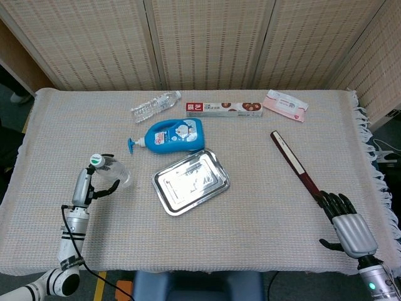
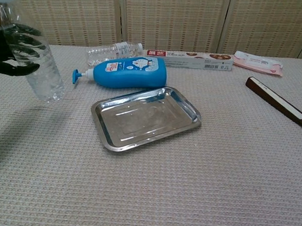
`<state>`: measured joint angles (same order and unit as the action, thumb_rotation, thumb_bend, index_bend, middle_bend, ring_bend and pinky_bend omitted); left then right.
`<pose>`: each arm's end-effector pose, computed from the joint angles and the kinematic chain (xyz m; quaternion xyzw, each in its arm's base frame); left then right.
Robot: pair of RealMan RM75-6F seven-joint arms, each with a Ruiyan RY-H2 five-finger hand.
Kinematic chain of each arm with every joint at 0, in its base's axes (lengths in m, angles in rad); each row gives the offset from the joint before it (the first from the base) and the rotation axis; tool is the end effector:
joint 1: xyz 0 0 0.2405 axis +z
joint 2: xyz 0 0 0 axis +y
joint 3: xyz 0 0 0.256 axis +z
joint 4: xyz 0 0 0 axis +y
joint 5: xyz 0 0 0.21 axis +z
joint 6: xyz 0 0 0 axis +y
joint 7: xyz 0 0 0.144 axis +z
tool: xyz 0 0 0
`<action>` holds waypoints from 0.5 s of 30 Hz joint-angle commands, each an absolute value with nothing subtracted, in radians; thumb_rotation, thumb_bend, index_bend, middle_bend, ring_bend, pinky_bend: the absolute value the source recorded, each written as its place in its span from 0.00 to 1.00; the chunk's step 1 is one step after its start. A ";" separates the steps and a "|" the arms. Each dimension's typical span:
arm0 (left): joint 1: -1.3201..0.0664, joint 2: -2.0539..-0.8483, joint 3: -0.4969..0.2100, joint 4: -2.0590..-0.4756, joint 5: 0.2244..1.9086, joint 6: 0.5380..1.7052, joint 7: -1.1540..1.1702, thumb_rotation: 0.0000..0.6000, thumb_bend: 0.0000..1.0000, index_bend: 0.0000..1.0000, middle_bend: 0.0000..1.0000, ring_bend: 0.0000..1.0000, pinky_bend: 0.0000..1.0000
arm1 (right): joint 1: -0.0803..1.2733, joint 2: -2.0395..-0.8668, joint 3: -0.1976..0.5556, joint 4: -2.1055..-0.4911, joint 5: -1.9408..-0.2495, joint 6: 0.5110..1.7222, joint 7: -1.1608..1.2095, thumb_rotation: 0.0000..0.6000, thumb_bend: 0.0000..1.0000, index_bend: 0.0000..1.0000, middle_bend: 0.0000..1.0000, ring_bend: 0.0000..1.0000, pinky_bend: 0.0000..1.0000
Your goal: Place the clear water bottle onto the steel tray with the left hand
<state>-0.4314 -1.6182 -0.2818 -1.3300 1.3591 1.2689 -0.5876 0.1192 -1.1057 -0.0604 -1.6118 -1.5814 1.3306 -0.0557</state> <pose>-0.2225 0.3176 0.0326 -0.4148 -0.5658 -0.6349 0.3235 -0.3144 -0.1634 0.1249 0.6856 -0.4081 0.3083 0.5181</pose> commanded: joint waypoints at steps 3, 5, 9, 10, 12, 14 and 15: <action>-0.503 -1.680 -0.289 -1.367 1.347 1.206 -0.502 1.00 0.80 0.86 0.93 0.69 0.72 | 0.128 -1.110 -0.067 -1.609 -1.584 1.311 -0.054 1.00 0.00 0.00 0.00 0.00 0.00; -0.534 -1.709 -0.301 -1.366 1.344 1.194 -0.463 1.00 0.80 0.86 0.93 0.69 0.71 | 0.130 -1.112 -0.065 -1.607 -1.578 1.304 -0.055 1.00 0.00 0.00 0.00 0.00 0.00; -0.587 -1.773 -0.318 -1.336 1.338 1.179 -0.401 1.00 0.80 0.86 0.93 0.69 0.71 | 0.134 -1.115 -0.064 -1.604 -1.567 1.291 -0.055 1.00 0.00 0.00 0.00 0.00 0.00; -0.601 -1.797 -0.320 -1.318 1.334 1.173 -0.387 1.00 0.80 0.86 0.93 0.69 0.71 | 0.136 -1.115 -0.065 -1.604 -1.566 1.286 -0.054 1.00 0.00 0.00 0.00 0.00 0.00; -0.625 -1.835 -0.322 -1.274 1.335 1.168 -0.367 1.00 0.80 0.86 0.93 0.69 0.71 | 0.138 -1.114 -0.066 -1.604 -1.566 1.280 -0.052 1.00 0.00 0.00 0.00 0.00 0.00; -0.654 -1.882 -0.328 -1.205 1.336 1.164 -0.347 1.00 0.80 0.86 0.93 0.69 0.70 | 0.139 -1.111 -0.066 -1.605 -1.564 1.279 -0.045 1.00 0.00 0.00 0.00 0.00 0.00; -0.665 -1.900 -0.333 -1.178 1.334 1.163 -0.344 1.00 0.80 0.86 0.92 0.69 0.70 | 0.139 -1.110 -0.064 -1.604 -1.561 1.281 -0.043 1.00 0.00 0.00 0.00 0.00 0.00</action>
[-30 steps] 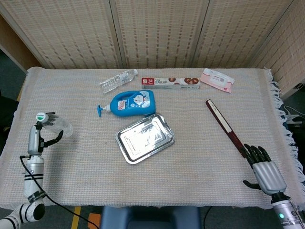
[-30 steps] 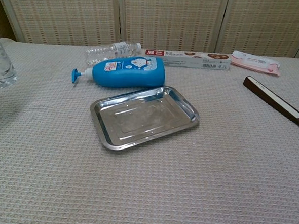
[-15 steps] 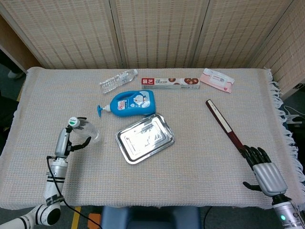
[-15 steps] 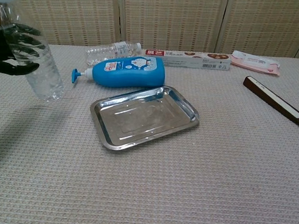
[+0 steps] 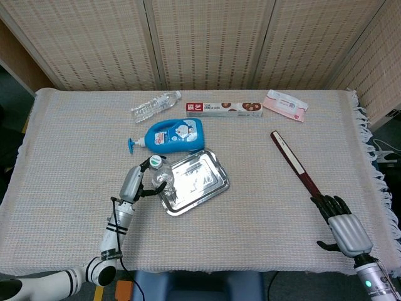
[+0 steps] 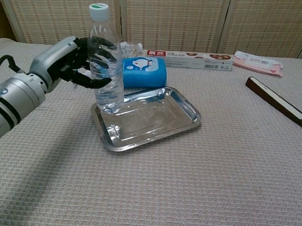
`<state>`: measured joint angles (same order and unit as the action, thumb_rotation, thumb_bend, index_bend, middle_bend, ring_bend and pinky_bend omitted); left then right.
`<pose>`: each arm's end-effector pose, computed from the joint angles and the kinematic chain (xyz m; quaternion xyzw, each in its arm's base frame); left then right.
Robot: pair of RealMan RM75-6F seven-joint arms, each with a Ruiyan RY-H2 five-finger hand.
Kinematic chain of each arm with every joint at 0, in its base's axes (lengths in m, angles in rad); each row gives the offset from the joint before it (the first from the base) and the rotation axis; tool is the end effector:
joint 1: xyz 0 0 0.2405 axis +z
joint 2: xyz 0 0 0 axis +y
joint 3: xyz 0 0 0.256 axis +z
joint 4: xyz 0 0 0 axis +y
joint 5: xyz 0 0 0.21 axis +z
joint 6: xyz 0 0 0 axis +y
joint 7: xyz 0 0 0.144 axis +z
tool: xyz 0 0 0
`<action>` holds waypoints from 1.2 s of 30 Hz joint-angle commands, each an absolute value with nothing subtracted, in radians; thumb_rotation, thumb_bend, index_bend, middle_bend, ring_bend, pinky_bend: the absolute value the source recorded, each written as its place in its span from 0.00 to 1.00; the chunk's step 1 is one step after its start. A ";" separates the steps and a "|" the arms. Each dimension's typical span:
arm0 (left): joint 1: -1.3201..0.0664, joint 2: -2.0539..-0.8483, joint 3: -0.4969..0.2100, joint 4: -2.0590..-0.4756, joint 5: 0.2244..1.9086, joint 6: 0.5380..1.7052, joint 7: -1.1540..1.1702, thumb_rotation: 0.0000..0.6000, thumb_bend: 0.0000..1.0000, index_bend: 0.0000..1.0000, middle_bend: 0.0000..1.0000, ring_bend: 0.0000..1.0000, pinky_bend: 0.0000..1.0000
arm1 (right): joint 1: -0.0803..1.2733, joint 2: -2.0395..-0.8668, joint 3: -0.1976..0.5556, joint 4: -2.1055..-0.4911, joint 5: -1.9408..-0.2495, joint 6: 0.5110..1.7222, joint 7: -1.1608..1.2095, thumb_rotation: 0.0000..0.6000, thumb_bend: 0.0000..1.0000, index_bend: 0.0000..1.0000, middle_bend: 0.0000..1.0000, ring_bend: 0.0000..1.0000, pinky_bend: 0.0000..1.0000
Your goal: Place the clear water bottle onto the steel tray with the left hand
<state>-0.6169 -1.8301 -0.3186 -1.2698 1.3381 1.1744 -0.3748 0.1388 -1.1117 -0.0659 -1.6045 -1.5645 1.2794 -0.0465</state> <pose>-0.1315 0.3377 -0.0382 -0.4920 -0.5506 -0.6149 0.2770 -0.3178 -0.1667 0.1177 0.6922 -0.4224 0.2938 0.5060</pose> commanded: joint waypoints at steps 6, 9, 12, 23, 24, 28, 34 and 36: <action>-0.711 -2.008 -0.344 -0.994 1.329 1.177 -0.347 1.00 0.79 0.86 0.92 0.69 0.66 | 0.138 -1.102 -0.059 -1.600 -1.549 1.281 -0.025 1.00 0.00 0.00 0.00 0.00 0.00; -0.719 -2.045 -0.335 -0.924 1.337 1.186 -0.368 1.00 0.78 0.86 0.91 0.69 0.64 | 0.136 -1.100 -0.057 -1.599 -1.547 1.285 -0.021 1.00 0.00 0.00 0.00 0.00 0.00; -0.727 -2.067 -0.331 -0.883 1.337 1.181 -0.389 1.00 0.77 0.86 0.90 0.67 0.60 | 0.135 -1.099 -0.057 -1.599 -1.546 1.287 -0.020 1.00 0.00 0.00 0.00 0.00 0.00; -0.737 -2.055 -0.342 -0.905 1.311 1.137 -0.419 1.00 0.57 0.58 0.70 0.50 0.46 | 0.135 -1.100 -0.059 -1.598 -1.550 1.288 -0.021 1.00 0.00 0.00 0.00 0.00 0.00; -0.735 -2.050 -0.343 -0.915 1.306 1.132 -0.419 1.00 0.57 0.58 0.69 0.50 0.45 | 0.135 -1.100 -0.059 -1.599 -1.550 1.288 -0.021 1.00 0.00 0.00 0.00 0.00 0.00; -0.725 -2.031 -0.340 -0.953 1.292 1.115 -0.416 1.00 0.55 0.54 0.66 0.47 0.41 | 0.135 -1.101 -0.059 -1.599 -1.550 1.288 -0.024 1.00 0.00 0.00 0.00 0.00 0.00; -0.728 -2.004 -0.322 -0.973 1.289 1.067 -0.419 1.00 0.43 0.06 0.20 0.08 0.26 | 0.134 -1.101 -0.060 -1.602 -1.552 1.291 -0.028 1.00 0.00 0.00 0.00 0.00 0.00; -0.729 -1.995 -0.320 -0.980 1.288 1.058 -0.414 1.00 0.40 0.00 0.05 0.00 0.19 | 0.135 -1.102 -0.060 -1.601 -1.551 1.290 -0.028 1.00 0.00 0.00 0.00 0.00 0.00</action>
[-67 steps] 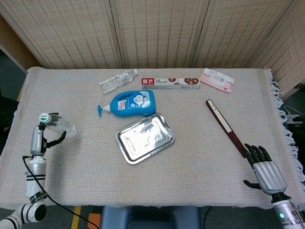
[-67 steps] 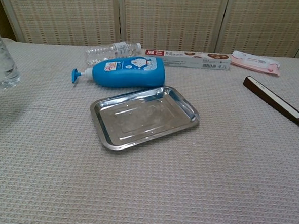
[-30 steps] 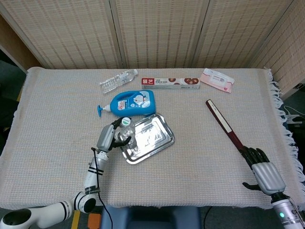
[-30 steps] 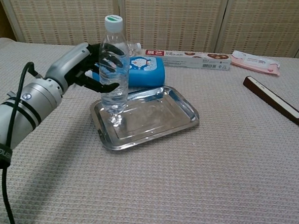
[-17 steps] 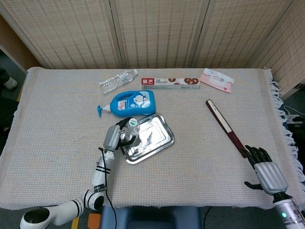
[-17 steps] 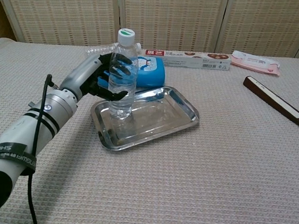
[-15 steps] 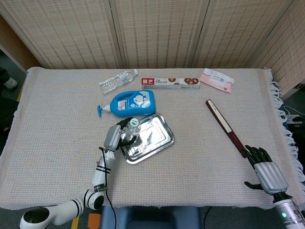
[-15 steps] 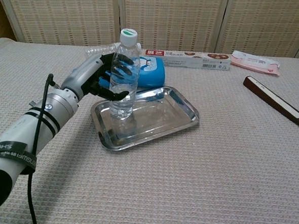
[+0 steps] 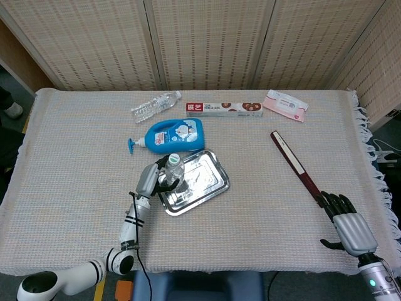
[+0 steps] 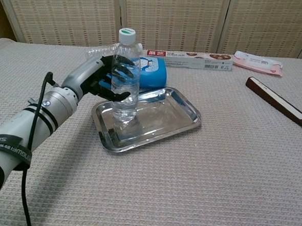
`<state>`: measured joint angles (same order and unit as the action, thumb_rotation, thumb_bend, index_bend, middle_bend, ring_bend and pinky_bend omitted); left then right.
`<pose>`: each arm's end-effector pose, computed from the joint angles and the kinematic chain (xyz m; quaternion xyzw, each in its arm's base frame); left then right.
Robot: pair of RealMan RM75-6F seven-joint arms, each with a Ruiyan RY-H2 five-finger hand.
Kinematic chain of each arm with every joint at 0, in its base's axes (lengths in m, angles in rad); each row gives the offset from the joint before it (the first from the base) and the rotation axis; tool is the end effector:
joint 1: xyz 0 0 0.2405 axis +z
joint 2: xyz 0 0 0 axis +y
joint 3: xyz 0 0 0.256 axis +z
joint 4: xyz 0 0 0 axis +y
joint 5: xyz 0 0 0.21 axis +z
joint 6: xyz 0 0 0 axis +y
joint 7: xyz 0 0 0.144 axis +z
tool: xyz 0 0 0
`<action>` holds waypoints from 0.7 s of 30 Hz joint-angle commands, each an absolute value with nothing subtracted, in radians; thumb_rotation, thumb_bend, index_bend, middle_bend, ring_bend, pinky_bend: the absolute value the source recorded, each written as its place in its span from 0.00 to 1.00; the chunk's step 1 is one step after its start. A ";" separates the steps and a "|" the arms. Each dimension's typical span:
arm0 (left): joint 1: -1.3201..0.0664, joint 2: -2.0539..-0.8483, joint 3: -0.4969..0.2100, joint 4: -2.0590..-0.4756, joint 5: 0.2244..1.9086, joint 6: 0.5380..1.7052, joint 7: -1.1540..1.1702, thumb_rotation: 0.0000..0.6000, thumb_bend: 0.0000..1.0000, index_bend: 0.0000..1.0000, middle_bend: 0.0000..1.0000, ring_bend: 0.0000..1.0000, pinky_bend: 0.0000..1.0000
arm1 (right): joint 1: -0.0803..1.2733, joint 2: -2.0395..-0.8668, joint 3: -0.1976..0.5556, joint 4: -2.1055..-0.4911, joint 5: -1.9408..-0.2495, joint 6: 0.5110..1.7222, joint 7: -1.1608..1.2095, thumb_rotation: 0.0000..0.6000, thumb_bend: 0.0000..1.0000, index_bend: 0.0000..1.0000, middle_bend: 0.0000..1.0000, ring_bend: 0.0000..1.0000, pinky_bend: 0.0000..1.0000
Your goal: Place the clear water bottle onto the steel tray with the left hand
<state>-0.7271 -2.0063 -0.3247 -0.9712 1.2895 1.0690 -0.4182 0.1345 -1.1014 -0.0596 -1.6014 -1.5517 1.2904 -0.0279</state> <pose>-0.1279 0.3576 -0.0922 -0.5150 -0.5694 -0.5715 0.2897 -0.3208 -0.1678 0.1243 0.6824 -0.4254 0.2974 0.5147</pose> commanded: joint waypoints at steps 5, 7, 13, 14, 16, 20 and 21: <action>-0.728 -1.977 -0.318 -1.009 1.285 1.047 -0.410 1.00 0.35 0.00 0.00 0.00 0.11 | 0.135 -1.103 -0.060 -1.600 -1.551 1.288 -0.030 1.00 0.00 0.00 0.00 0.00 0.00; -0.729 -1.969 -0.316 -1.020 1.286 1.044 -0.412 1.00 0.34 0.00 0.00 0.00 0.10 | 0.135 -1.103 -0.060 -1.601 -1.550 1.289 -0.032 1.00 0.00 0.00 0.00 0.00 0.00; -0.725 -1.949 -0.312 -1.057 1.294 1.046 -0.426 1.00 0.32 0.00 0.00 0.00 0.10 | 0.135 -1.104 -0.060 -1.602 -1.548 1.288 -0.036 1.00 0.00 0.00 0.00 0.00 0.00; -0.725 -1.946 -0.311 -1.063 1.294 1.045 -0.424 1.00 0.33 0.00 0.00 0.00 0.09 | 0.135 -1.104 -0.060 -1.602 -1.548 1.287 -0.037 1.00 0.00 0.00 0.00 0.00 0.00; -0.725 -1.939 -0.312 -1.074 1.293 1.044 -0.420 1.00 0.33 0.00 0.00 0.00 0.09 | 0.135 -1.104 -0.061 -1.603 -1.549 1.286 -0.037 1.00 0.00 0.00 0.00 0.00 0.00; -0.723 -1.924 -0.309 -1.086 1.290 1.039 -0.408 1.00 0.33 0.00 0.00 0.00 0.08 | 0.135 -1.103 -0.061 -1.605 -1.551 1.288 -0.038 1.00 0.00 0.00 0.00 0.00 0.00; -0.722 -1.917 -0.308 -1.089 1.287 1.035 -0.407 1.00 0.33 0.00 0.00 0.00 0.07 | 0.134 -1.102 -0.061 -1.605 -1.551 1.290 -0.038 1.00 0.00 0.00 0.00 0.00 0.00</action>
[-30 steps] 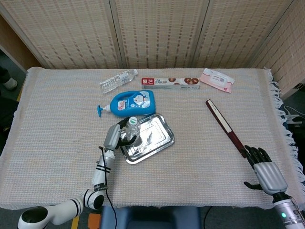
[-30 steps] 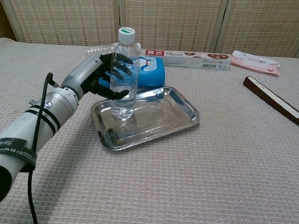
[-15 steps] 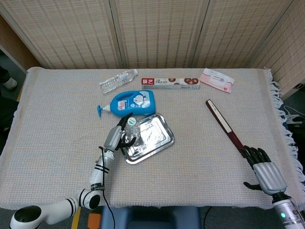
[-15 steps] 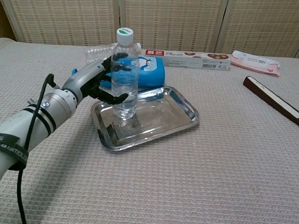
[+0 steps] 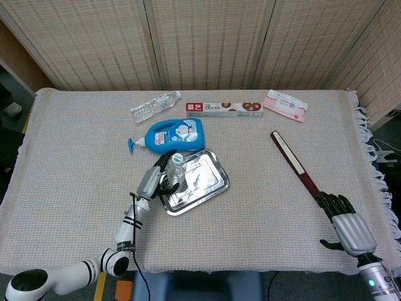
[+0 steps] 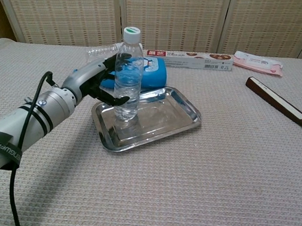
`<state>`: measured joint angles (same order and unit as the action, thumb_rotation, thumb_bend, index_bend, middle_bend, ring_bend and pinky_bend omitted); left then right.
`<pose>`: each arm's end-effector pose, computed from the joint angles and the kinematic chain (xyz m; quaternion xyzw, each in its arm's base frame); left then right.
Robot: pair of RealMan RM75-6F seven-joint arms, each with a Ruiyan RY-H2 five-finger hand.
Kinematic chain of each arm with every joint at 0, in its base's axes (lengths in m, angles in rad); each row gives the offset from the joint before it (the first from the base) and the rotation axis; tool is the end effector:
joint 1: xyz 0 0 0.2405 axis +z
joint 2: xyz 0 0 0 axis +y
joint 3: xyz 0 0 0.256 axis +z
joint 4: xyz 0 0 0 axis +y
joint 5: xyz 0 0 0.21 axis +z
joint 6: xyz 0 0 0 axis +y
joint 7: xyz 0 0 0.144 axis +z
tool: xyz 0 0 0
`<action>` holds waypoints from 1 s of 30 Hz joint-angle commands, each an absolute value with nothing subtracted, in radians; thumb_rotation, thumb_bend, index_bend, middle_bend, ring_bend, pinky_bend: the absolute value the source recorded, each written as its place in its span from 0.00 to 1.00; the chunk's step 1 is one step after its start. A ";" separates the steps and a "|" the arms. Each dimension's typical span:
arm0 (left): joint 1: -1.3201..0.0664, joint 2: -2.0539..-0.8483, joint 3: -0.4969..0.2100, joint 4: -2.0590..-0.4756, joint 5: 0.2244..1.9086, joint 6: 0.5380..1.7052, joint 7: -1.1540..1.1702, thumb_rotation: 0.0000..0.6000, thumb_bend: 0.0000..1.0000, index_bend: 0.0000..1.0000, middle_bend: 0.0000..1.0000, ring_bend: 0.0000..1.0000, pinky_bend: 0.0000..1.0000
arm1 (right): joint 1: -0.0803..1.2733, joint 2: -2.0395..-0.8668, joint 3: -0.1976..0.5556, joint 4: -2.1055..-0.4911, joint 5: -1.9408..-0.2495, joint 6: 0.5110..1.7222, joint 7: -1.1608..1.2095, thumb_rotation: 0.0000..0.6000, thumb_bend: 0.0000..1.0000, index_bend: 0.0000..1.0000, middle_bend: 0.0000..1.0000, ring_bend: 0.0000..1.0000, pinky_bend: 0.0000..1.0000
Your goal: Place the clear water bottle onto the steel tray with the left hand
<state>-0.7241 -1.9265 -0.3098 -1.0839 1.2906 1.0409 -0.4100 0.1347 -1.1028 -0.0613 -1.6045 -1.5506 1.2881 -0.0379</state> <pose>-0.1228 0.3556 -0.0800 -0.5302 -0.5726 -0.5655 0.2669 -0.3203 -0.1672 0.1231 0.6843 -0.4244 0.2947 0.5145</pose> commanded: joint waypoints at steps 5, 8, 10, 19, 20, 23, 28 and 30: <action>-0.684 -1.854 -0.282 -1.115 1.283 1.030 -0.417 1.00 0.32 0.00 0.00 0.00 0.07 | 0.130 -1.098 -0.064 -1.607 -1.558 1.297 -0.034 1.00 0.00 0.00 0.00 0.00 0.00; -0.658 -1.813 -0.267 -1.133 1.283 1.031 -0.431 1.00 0.32 0.00 0.00 0.00 0.06 | 0.133 -1.100 -0.069 -1.608 -1.560 1.287 -0.039 1.00 0.00 0.00 0.00 0.00 0.00; -0.639 -1.786 -0.257 -1.153 1.295 1.052 -0.437 1.00 0.32 0.00 0.00 0.00 0.06 | 0.133 -1.100 -0.070 -1.611 -1.561 1.286 -0.042 1.00 0.00 0.00 0.00 0.00 0.00; -0.485 -1.594 -0.145 -1.259 1.405 1.255 -0.319 1.00 0.32 0.00 0.00 0.00 0.04 | 0.128 -1.099 -0.071 -1.616 -1.573 1.302 -0.051 1.00 0.00 0.00 0.00 0.00 0.00; -0.462 -1.573 -0.125 -1.264 1.426 1.291 -0.294 1.00 0.32 0.00 0.00 0.00 0.04 | 0.127 -1.099 -0.072 -1.615 -1.574 1.305 -0.051 1.00 0.00 0.00 0.00 0.00 0.00; -0.345 -1.487 -0.020 -1.250 1.540 1.476 -0.187 1.00 0.32 0.00 0.00 0.00 0.03 | 0.119 -1.098 -0.066 -1.617 -1.572 1.325 -0.054 1.00 0.00 0.00 0.00 0.00 0.00; -0.217 -1.364 0.126 -1.228 1.659 1.608 -0.177 1.00 0.33 0.00 0.00 0.00 0.02 | 0.097 -1.109 -0.051 -1.625 -1.579 1.388 -0.069 1.00 0.00 0.00 0.00 0.00 0.00; -0.215 -1.313 0.151 -1.270 1.680 1.594 -0.161 1.00 0.34 0.00 0.00 0.00 0.02 | 0.092 -1.113 -0.049 -1.624 -1.593 1.408 -0.071 1.00 0.00 0.00 0.00 0.00 0.00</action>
